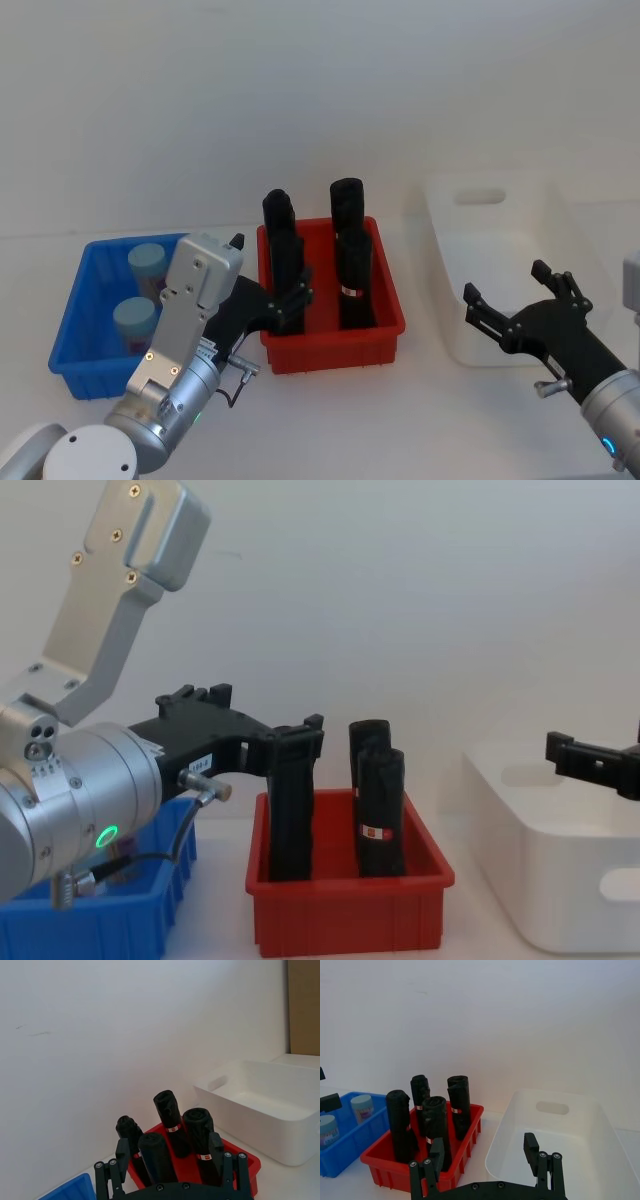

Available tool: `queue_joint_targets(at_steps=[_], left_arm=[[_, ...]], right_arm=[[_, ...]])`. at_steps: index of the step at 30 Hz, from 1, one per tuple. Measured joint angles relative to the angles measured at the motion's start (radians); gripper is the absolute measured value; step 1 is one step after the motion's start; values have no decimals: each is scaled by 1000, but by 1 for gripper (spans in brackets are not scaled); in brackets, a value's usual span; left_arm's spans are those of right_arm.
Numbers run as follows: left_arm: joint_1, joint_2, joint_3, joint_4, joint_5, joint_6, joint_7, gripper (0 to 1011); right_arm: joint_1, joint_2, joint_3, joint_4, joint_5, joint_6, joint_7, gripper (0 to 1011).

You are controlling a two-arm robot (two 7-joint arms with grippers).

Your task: Pick the cotton swabs from the blue box and place them into the white box.

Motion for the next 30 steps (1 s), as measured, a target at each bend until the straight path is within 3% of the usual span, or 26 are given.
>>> queue_joint_targets(at_steps=[30], left_arm=[[-13,-8,-5,17,-2,0,0,1004]], right_arm=[[0,0,0,0,0,0,0,1002]])
